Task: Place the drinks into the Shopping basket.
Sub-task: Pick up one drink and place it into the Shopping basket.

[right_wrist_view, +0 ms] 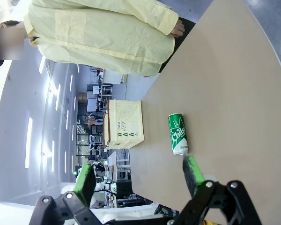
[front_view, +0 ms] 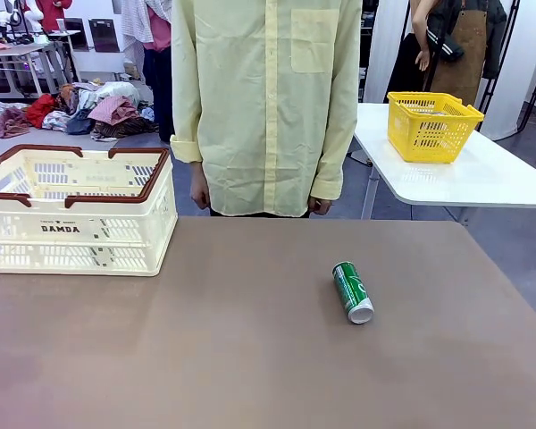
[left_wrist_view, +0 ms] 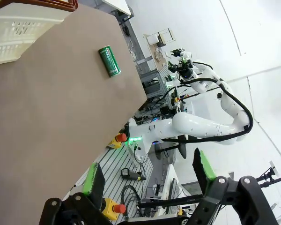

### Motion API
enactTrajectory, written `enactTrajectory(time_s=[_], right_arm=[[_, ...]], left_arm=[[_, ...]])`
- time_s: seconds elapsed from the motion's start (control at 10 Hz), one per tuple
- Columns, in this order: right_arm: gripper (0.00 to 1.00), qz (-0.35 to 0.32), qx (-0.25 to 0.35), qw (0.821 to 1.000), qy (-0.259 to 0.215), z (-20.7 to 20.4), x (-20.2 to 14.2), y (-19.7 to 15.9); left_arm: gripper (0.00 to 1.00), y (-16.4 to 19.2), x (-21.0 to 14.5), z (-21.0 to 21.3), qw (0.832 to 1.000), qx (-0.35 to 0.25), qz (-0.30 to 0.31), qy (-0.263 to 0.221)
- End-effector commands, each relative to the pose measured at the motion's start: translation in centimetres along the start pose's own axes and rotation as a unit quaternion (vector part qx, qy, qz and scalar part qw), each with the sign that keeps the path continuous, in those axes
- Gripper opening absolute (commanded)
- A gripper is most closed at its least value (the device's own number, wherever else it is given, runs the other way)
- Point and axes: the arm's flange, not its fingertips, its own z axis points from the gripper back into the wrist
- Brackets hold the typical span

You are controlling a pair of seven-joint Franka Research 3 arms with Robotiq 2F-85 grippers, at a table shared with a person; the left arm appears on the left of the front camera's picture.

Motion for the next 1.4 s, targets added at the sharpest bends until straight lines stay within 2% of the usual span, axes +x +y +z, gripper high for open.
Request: enactTrajectory(time_s=[0.0,0.1,0.2,0.3,0.4,0.5,0.6,0.8,0.9,1.0,1.1,1.2,1.3], right_arm=[[1.00,0.004,0.008,1.000,-0.002,0.2,0.1,0.1],[1.00,0.000,0.000,1.000,0.000,0.0,0.0,0.0],[1.00,0.031,-0.054,0.998,0.007,-0.2,-0.9,3.7],[1.00,0.076,-0.118,0.989,0.038,-3.2,-1.3,7.6],[1.00,0.117,-0.154,0.978,0.081,-6.7,-1.2,10.3],[1.00,0.159,-0.196,0.959,0.126,-11.0,-1.2,12.6],[1.00,0.202,-0.244,0.934,0.163,-15.6,-1.9,14.7],[1.00,0.290,-0.335,0.862,0.246,-25.1,-4.9,17.8],[1.00,0.326,-0.375,0.824,0.272,-29.2,-7.3,18.2],[1.00,0.356,-0.396,0.794,0.293,-32.5,-9.7,17.7],[1.00,0.376,-0.389,0.785,0.303,-33.9,-11.9,17.1],[1.00,0.378,-0.387,0.798,0.266,-32.2,-11.9,17.5],[1.00,0.363,-0.376,0.795,0.309,-33.9,-12.8,17.7]], left_arm=[[1.00,-0.3,0.0,0.0,1.000,-0.008,0.004,-0.003],[1.00,-0.3,0.0,0.0,1.000,-0.008,0.004,-0.003],[1.00,-0.3,0.0,0.0,1.000,-0.008,0.004,-0.003],[1.00,-0.3,0.0,0.0,1.000,-0.008,0.004,-0.003],[1.00,-0.3,0.0,0.0,1.000,-0.008,0.004,-0.003],[1.00,-0.3,0.0,0.0,1.000,-0.008,0.004,-0.003],[1.00,-0.3,0.0,0.0,1.000,-0.008,0.004,-0.003],[1.00,-0.3,0.0,0.0,1.000,-0.008,0.004,-0.003],[1.00,-0.3,0.0,0.0,1.000,-0.008,0.004,-0.003],[1.00,-0.3,0.0,0.0,1.000,-0.008,0.004,-0.003],[1.00,-0.3,0.0,0.0,1.000,-0.008,0.004,-0.003],[1.00,-0.3,0.0,0.0,1.000,-0.008,0.004,-0.003],[1.00,-0.3,0.0,0.0,1.000,-0.008,0.004,-0.003]])
